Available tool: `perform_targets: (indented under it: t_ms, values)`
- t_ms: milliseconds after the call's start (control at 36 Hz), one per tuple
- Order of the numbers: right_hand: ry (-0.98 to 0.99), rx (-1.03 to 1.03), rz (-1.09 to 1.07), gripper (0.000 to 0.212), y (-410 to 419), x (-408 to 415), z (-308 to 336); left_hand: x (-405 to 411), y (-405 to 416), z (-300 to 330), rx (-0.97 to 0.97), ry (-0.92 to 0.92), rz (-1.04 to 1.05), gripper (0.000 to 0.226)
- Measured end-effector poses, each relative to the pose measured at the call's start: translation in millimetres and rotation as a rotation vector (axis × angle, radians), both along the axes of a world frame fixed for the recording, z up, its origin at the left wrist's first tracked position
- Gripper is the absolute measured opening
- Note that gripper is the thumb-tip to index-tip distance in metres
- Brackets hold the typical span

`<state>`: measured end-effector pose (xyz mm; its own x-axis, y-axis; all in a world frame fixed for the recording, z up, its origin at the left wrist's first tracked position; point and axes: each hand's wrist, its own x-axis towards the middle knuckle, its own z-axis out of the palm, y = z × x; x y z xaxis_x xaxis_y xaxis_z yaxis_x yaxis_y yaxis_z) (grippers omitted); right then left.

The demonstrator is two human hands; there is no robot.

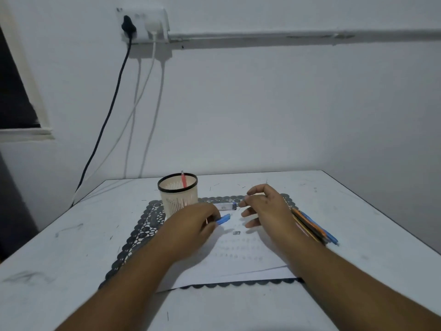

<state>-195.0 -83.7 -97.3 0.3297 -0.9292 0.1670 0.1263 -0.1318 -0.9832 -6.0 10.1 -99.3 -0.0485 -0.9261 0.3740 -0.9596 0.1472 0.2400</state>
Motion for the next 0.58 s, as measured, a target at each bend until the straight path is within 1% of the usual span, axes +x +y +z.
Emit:
perform_targets:
  t_ms: [83,167,278,389,583]
  values:
    - [-0.013,-0.05,0.009,0.007,4.1,1.8,4.3,0.7,-1.3,-1.2,-0.038,0.095,-0.018,0.01]
    - [-0.024,-0.093,0.001,0.007,5.3,4.9,6.9,1.5,-3.6,-6.2,-0.064,0.146,-0.027,0.014]
    - [0.011,-0.158,0.011,0.005,7.7,6.1,2.6,1.3,-4.8,-8.1,-0.096,0.218,-0.018,0.016]
    - [0.032,-0.178,0.022,0.005,10.2,5.4,1.2,0.5,-5.8,-10.7,-0.1,0.244,-0.016,0.013]
    - [0.015,-0.182,0.036,0.006,11.5,6.7,2.2,-1.1,-5.5,-9.8,-0.128,0.248,-0.027,0.009]
